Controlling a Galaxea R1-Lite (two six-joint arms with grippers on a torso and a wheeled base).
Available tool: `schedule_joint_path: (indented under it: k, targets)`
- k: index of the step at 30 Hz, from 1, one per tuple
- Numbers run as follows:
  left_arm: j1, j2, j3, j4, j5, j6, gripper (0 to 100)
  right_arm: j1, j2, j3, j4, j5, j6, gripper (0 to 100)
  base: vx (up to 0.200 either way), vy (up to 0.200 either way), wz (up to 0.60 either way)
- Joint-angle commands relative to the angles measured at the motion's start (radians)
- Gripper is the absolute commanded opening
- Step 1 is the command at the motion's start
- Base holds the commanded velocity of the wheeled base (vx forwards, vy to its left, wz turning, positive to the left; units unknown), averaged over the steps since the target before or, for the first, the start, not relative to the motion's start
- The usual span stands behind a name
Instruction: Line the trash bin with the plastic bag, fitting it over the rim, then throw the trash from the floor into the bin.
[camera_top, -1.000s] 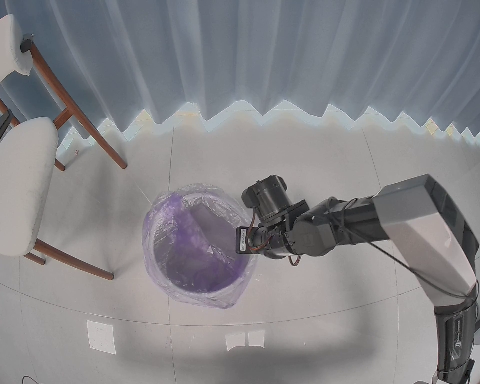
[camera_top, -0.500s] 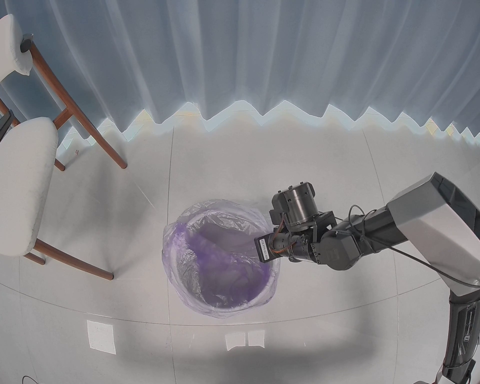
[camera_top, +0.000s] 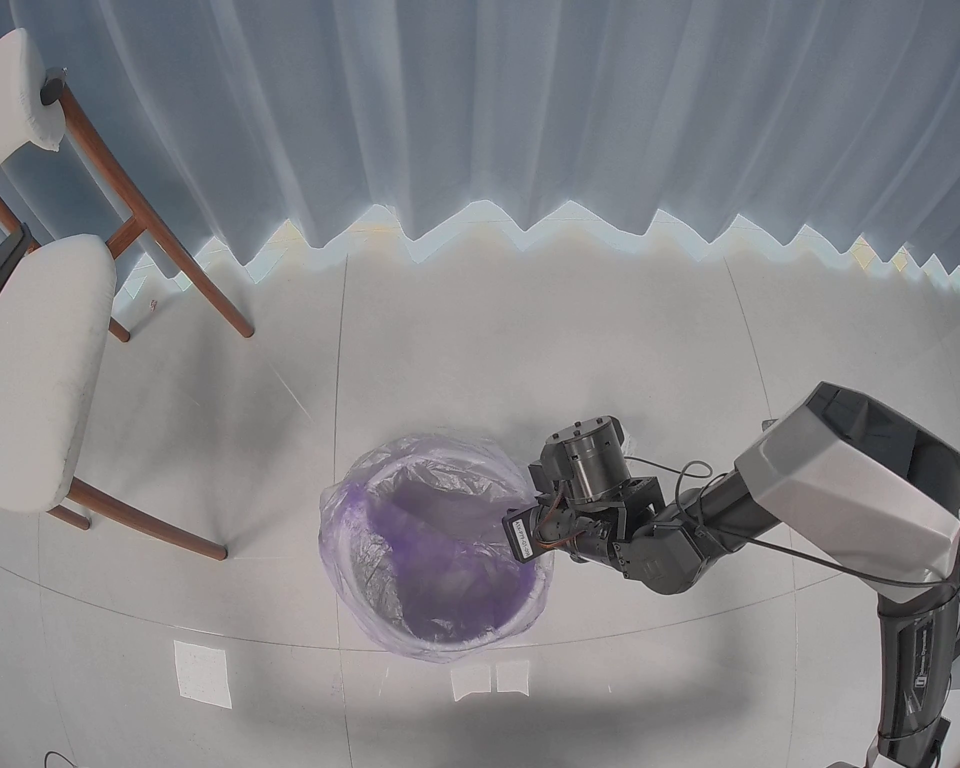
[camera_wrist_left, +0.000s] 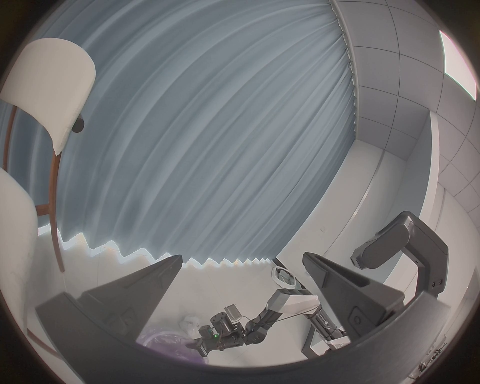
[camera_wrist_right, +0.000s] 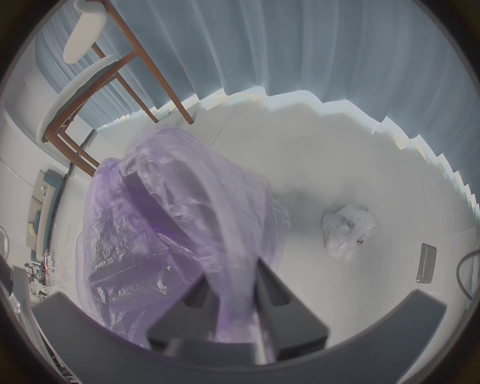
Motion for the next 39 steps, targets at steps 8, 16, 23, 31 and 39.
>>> schedule_joint_path:
  k: [8, 16, 23, 31, 39]
  targets:
    - [-0.001, 0.000, -0.001, 0.000, -0.001, 0.000, 100, 0.005, -0.013, 0.027, -0.141, 0.000, 0.054, 100, 0.000, 0.000, 0.00]
    - [-0.001, -0.002, -0.001, 0.000, 0.000, 0.000, 100, 0.006, -0.174, 0.088, -0.162, 0.000, 0.219, 100, 0.000, 0.000, 0.00]
    - [-0.001, -0.003, 0.010, 0.000, 0.000, 0.000, 100, -0.032, -0.190, 0.183, -0.300, -0.008, 0.320, 100, 0.000, 0.000, 0.00]
    - [-0.006, 0.009, 0.042, 0.002, 0.000, 0.001, 100, -0.125, -0.194, 0.317, -0.488, 0.012, 0.377, 100, 0.000, 0.000, 0.00]
    - [-0.024, 0.001, 0.052, 0.002, -0.001, 0.001, 100, -0.171, -0.142, 0.401, -0.830, 0.013, 0.397, 100, 0.000, 0.000, 0.00]
